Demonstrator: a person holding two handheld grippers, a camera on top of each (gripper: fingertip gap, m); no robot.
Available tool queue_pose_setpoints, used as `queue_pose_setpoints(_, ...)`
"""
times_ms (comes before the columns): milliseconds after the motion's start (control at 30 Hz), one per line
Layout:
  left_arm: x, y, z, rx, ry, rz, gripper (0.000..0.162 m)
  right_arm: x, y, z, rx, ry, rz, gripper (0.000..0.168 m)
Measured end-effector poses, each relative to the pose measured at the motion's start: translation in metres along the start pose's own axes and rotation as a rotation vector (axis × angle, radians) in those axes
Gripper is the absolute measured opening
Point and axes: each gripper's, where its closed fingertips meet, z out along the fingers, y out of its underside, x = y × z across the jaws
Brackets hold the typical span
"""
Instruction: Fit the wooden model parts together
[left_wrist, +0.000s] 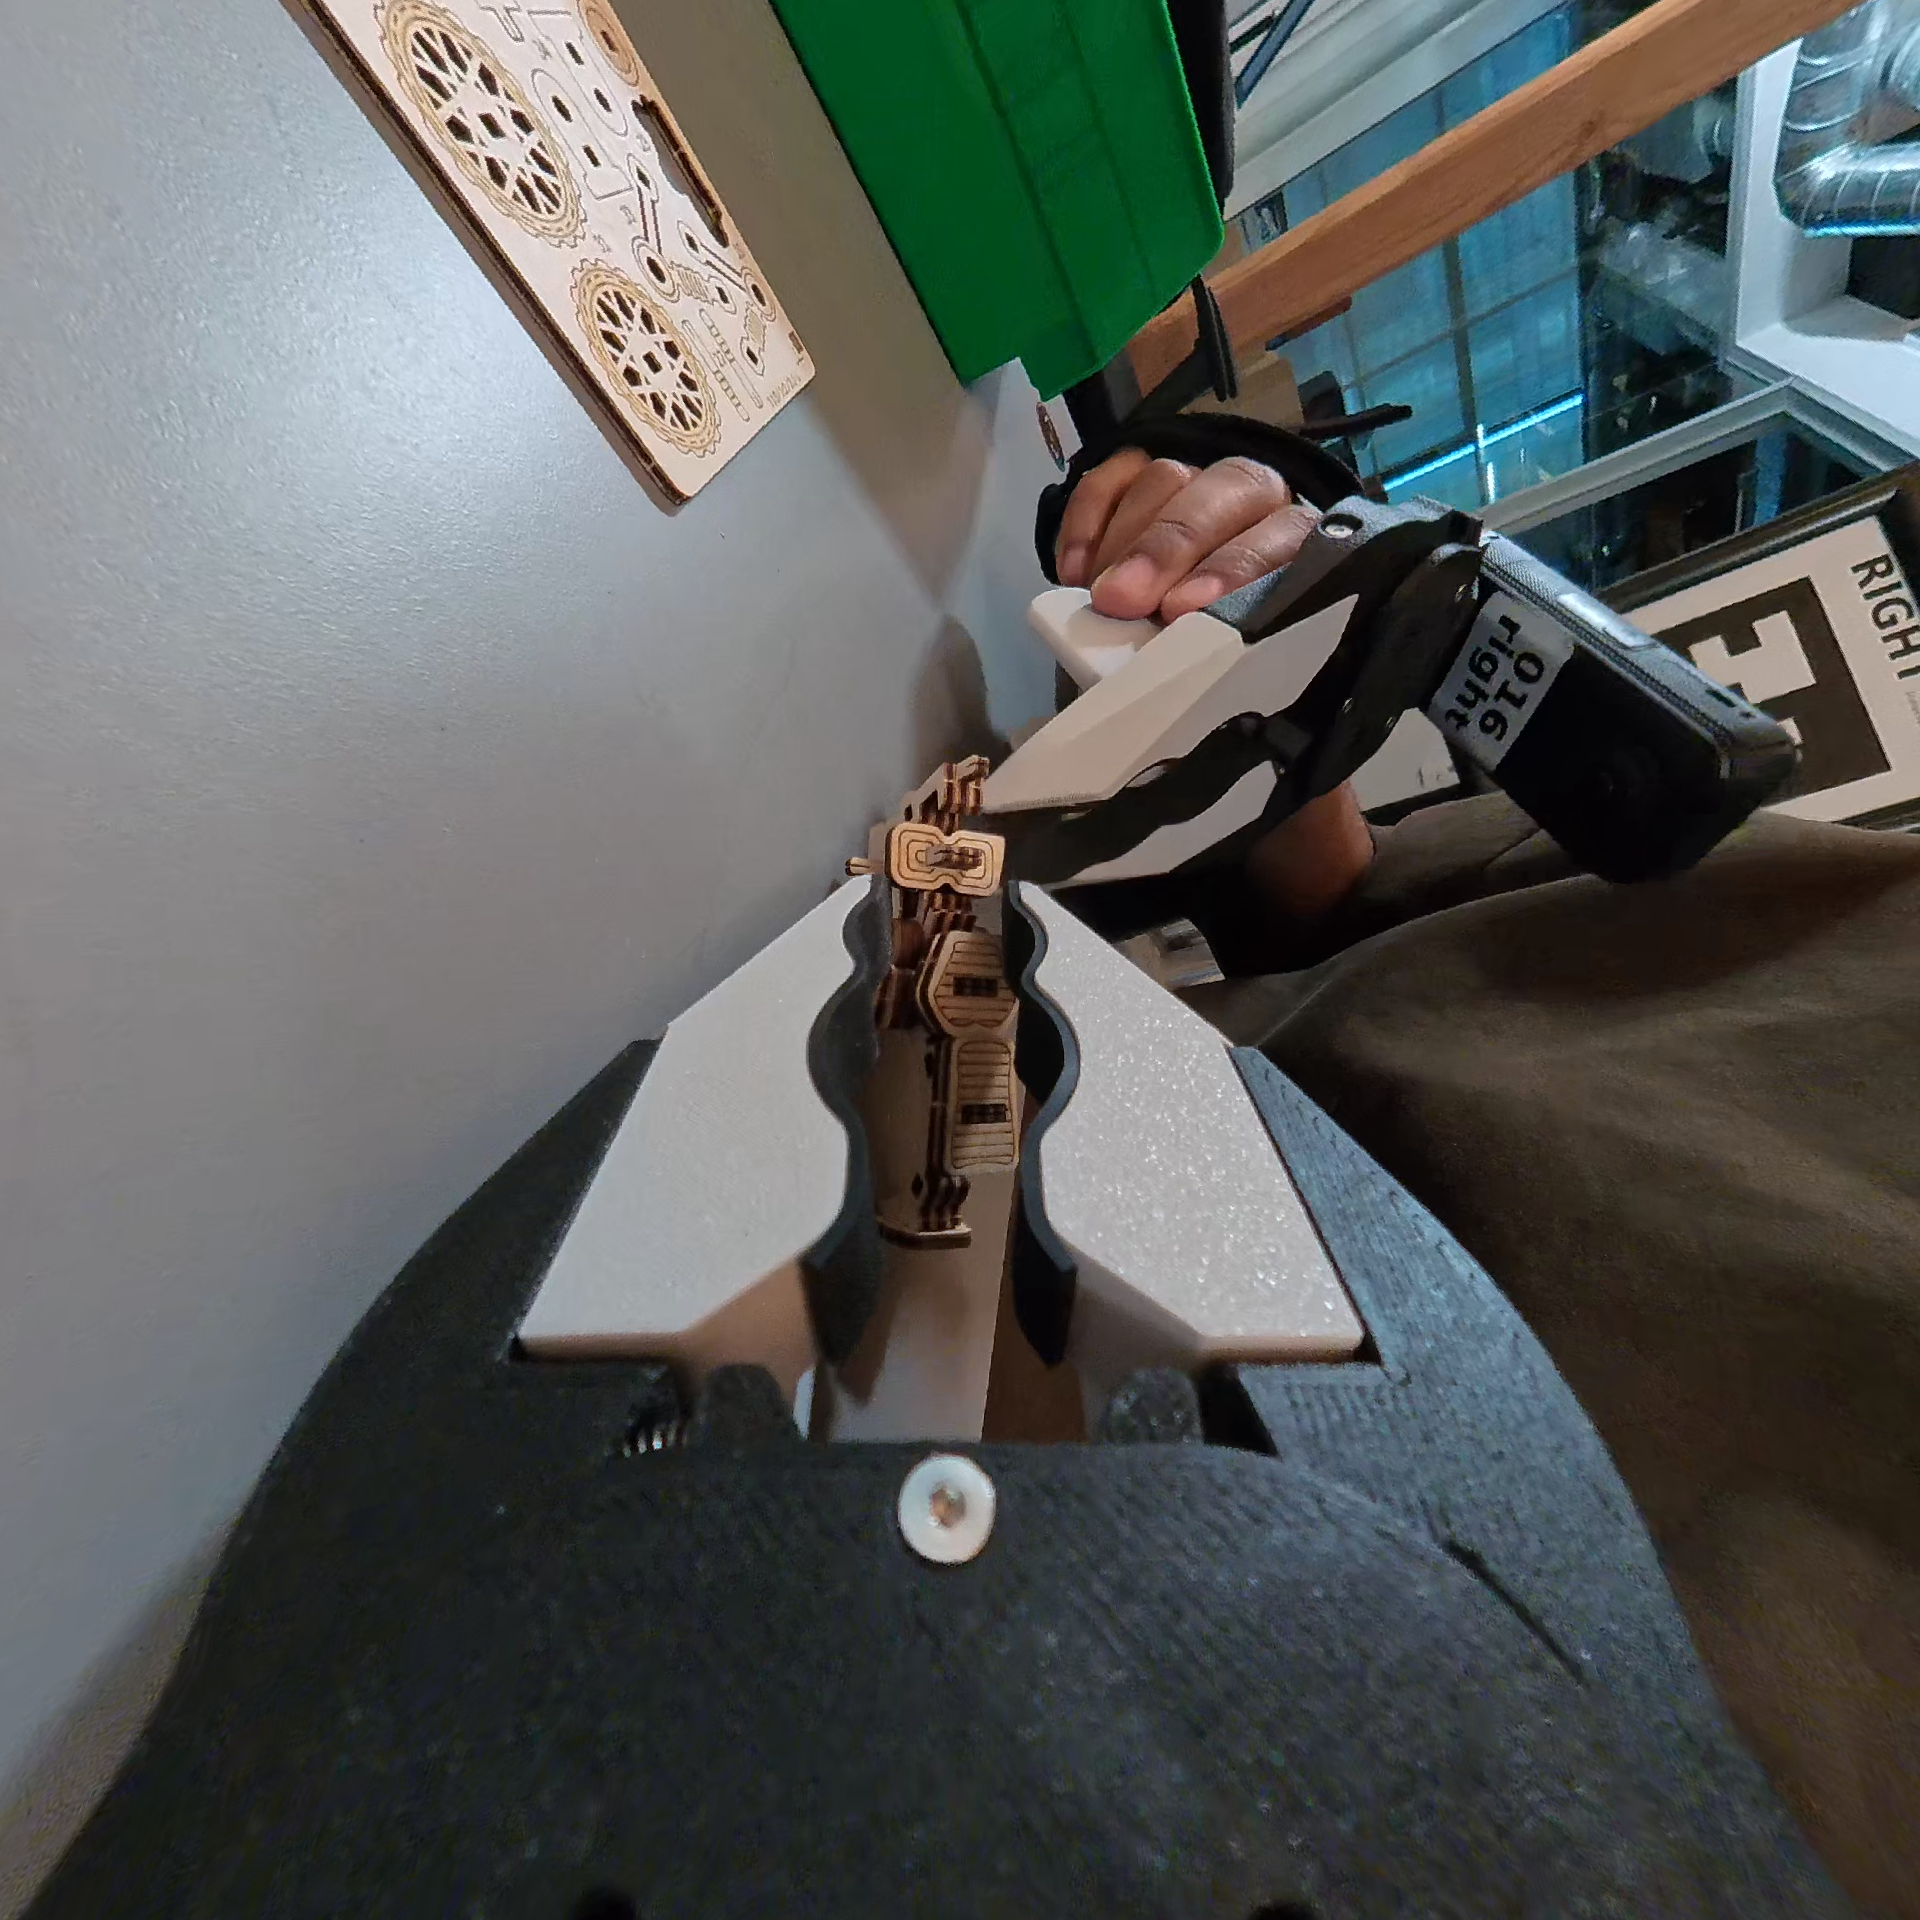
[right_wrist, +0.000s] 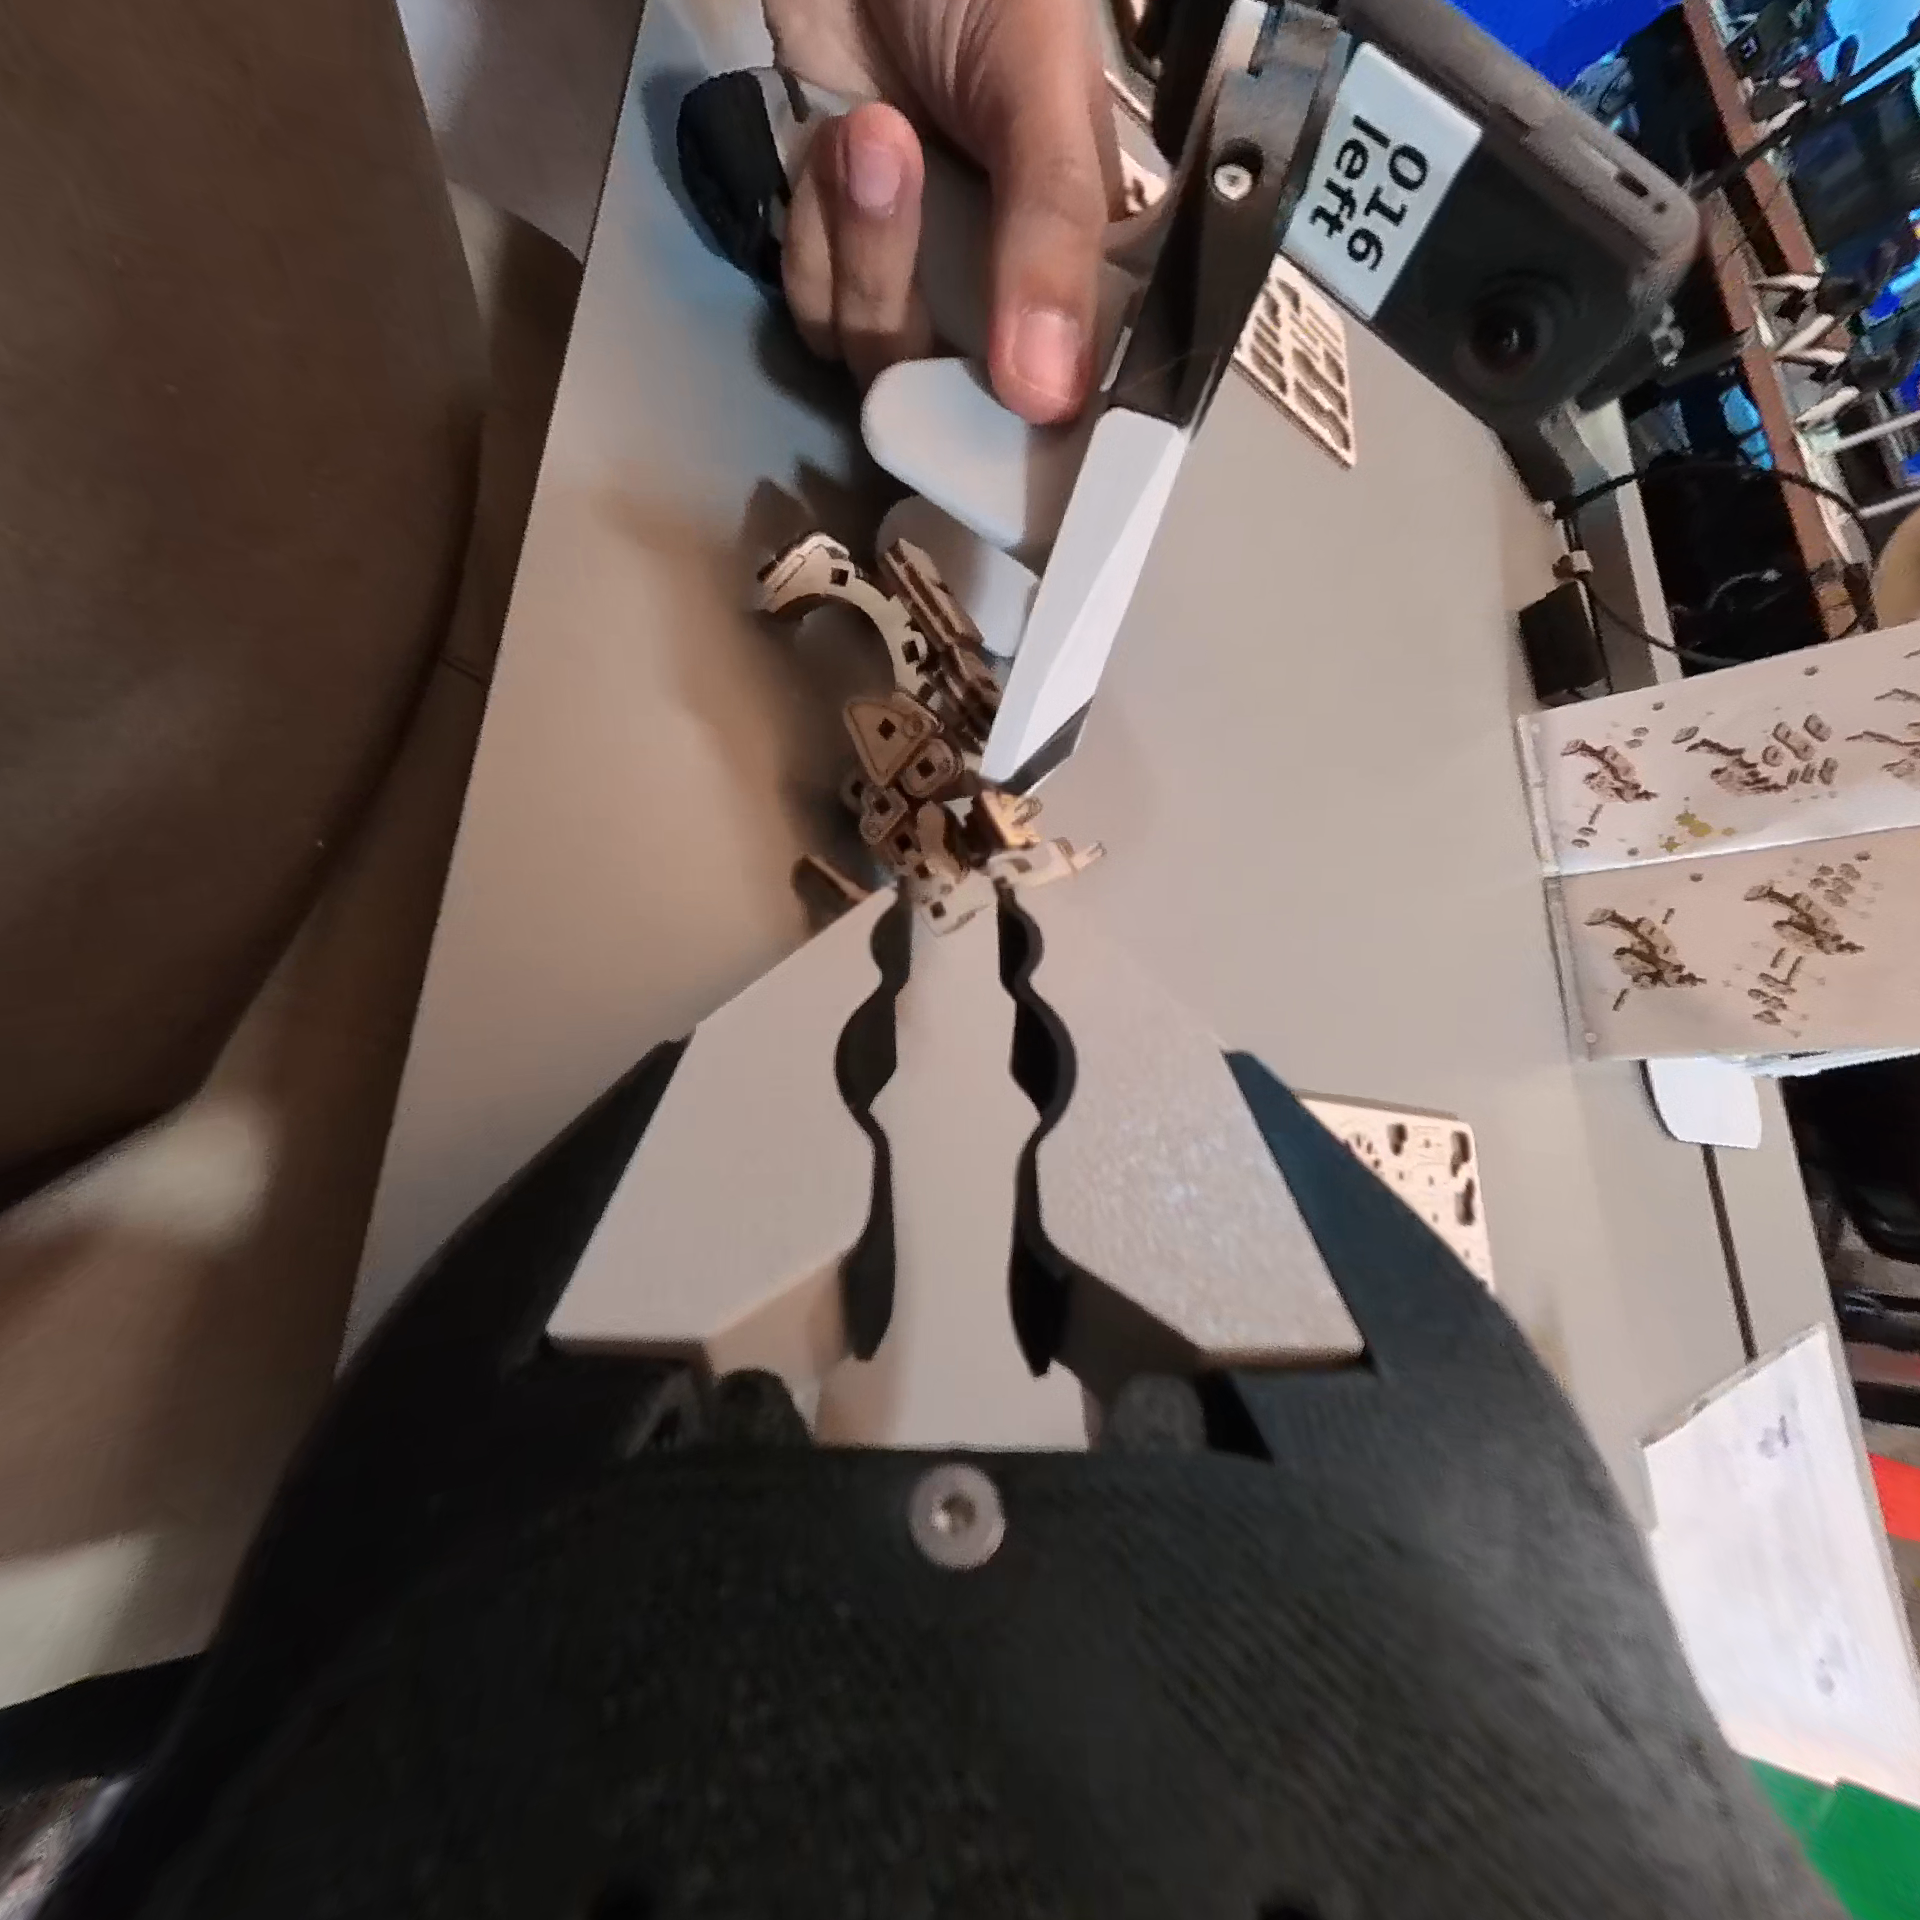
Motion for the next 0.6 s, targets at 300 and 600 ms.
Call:
queue_pose_setpoints(300, -0.016, -0.019, -0.019, 0.089, -0.084, 0.036, 0.02, -0.009, 0.02, -0.007, -0.037, -0.104, 0.132, 0.007)
queue_pose_setpoints(600, -0.017, -0.017, -0.023, 0.058, -0.138, 0.116, 0.025, -0.029, 0.005, 0.005, 0.021, -0.223, 0.235, 0.02)
